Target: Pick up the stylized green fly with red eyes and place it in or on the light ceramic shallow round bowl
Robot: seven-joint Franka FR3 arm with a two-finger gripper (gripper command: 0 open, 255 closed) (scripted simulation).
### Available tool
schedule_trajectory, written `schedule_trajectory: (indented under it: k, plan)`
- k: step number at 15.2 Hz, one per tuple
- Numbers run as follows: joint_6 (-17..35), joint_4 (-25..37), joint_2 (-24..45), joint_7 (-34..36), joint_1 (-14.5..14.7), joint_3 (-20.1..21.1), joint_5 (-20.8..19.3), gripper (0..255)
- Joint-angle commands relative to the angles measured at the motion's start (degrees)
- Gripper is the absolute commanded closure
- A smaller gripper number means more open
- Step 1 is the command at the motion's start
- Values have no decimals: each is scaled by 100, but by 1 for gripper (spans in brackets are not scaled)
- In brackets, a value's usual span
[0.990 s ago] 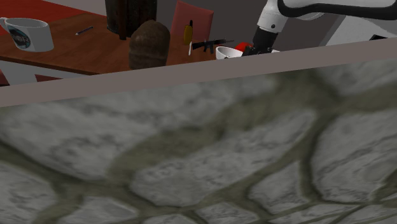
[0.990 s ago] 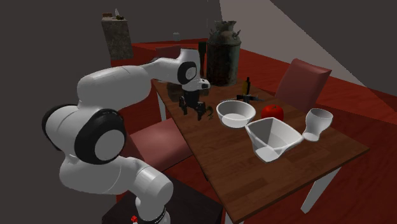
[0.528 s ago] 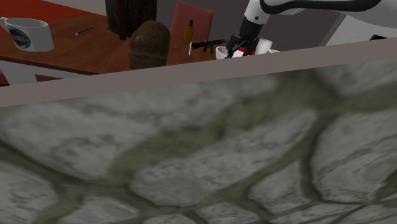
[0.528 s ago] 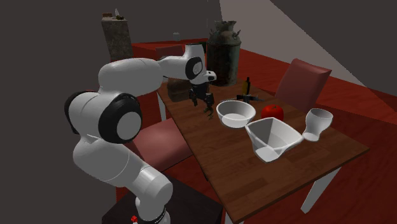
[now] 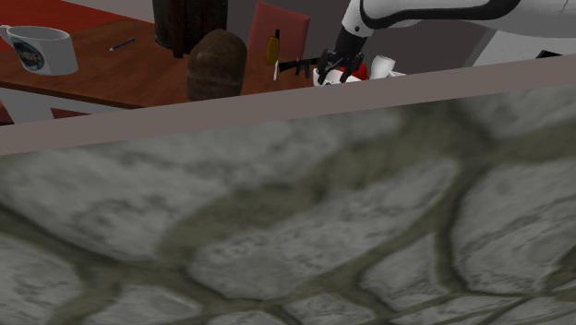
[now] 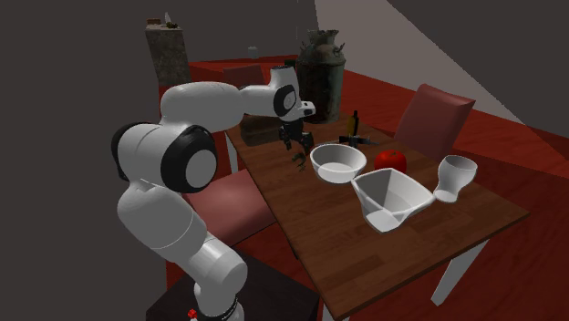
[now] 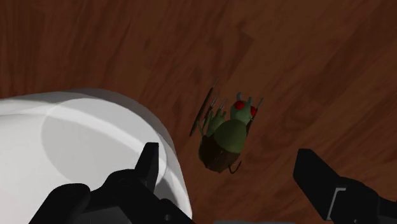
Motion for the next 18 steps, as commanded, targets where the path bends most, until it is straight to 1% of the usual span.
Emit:
schedule_trajectory:
  k: [1,3,10,11,18]
  plan:
    - [154,-121,25,-1,-9,-10,-11,0]
    - [274,-208,59,4,-14,-14,-19,0]
    - [273,-207,59,4,-14,-14,-19,0]
    - [273,-207,59,4,-14,-14,-19,255]
    - [272,-206,60,5,-13,-13,-19,255]
